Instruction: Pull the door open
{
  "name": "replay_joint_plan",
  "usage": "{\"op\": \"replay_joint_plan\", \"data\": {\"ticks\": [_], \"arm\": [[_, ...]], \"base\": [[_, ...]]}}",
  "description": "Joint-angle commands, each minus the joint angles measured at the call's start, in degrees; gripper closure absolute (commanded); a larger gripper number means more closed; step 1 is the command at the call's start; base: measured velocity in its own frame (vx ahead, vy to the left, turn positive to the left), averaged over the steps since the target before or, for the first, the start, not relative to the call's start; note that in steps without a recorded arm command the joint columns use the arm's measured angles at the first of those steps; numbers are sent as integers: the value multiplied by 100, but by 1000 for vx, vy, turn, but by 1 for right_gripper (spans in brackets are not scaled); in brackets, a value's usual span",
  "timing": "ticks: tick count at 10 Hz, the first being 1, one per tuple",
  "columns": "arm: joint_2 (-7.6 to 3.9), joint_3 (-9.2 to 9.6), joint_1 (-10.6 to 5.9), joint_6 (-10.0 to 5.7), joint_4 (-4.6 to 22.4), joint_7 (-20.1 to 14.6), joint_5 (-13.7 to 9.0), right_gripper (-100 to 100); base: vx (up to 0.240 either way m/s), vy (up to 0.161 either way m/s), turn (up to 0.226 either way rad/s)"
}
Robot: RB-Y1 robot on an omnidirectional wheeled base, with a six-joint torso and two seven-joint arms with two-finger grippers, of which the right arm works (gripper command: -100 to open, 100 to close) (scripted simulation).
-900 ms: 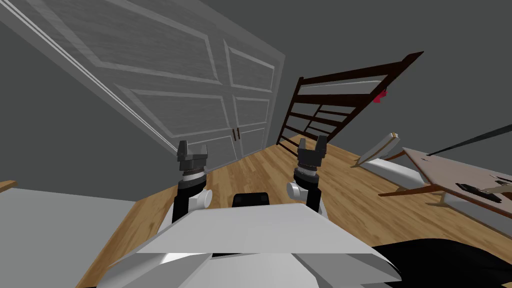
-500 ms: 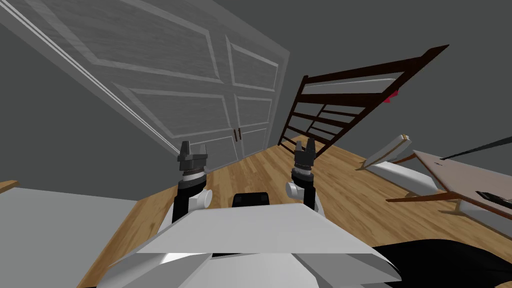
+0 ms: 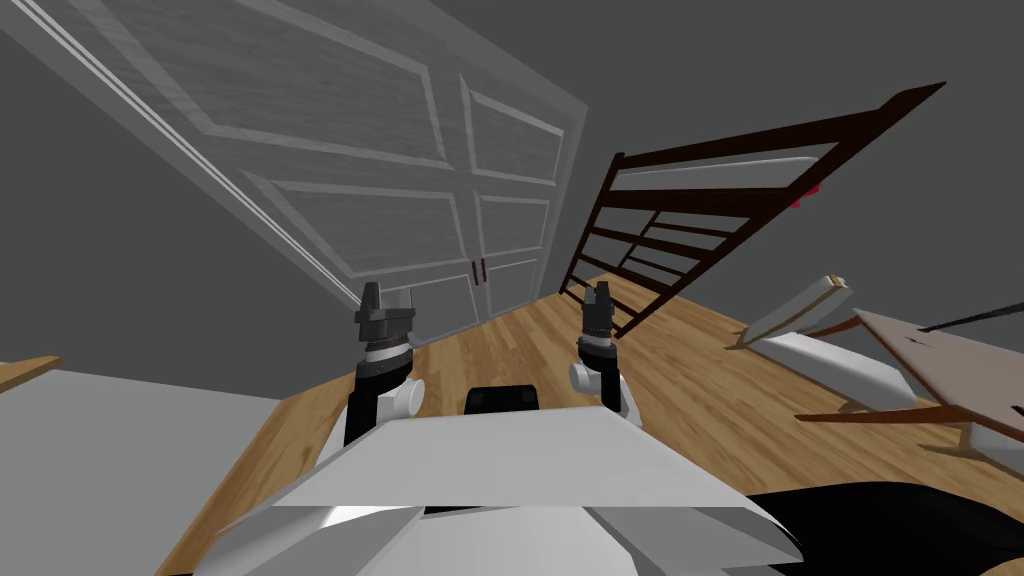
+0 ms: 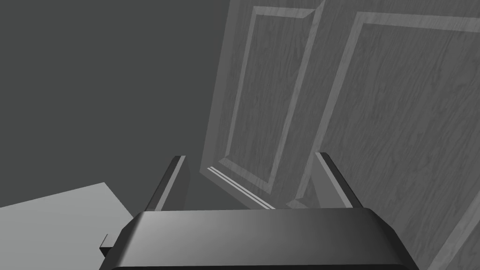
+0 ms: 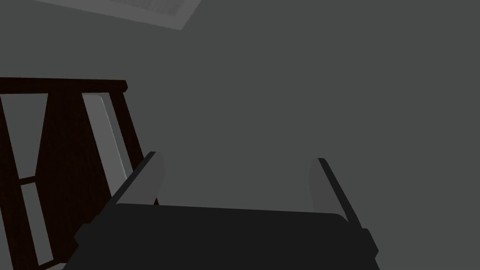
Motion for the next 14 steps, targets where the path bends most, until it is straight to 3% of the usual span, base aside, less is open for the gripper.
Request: {"op": "replay_joint_plan", "data": {"ticks": [1, 5, 8, 12, 14], "arm": [[-52, -15, -41, -98, 286, 182, 51, -100], [-196, -87, -246, -211, 988, 644, 184, -100], [-233, -106, -301, -240, 1213, 767, 219, -100], [-376, -187, -541, -370, 2009, 1299, 372, -100], [-411, -209, -605, -404, 2271, 1440, 412, -100]], "base": [[101, 26, 54], [104, 40, 63], [44, 18, 28], [83, 35, 73], [94, 35, 55]]}}
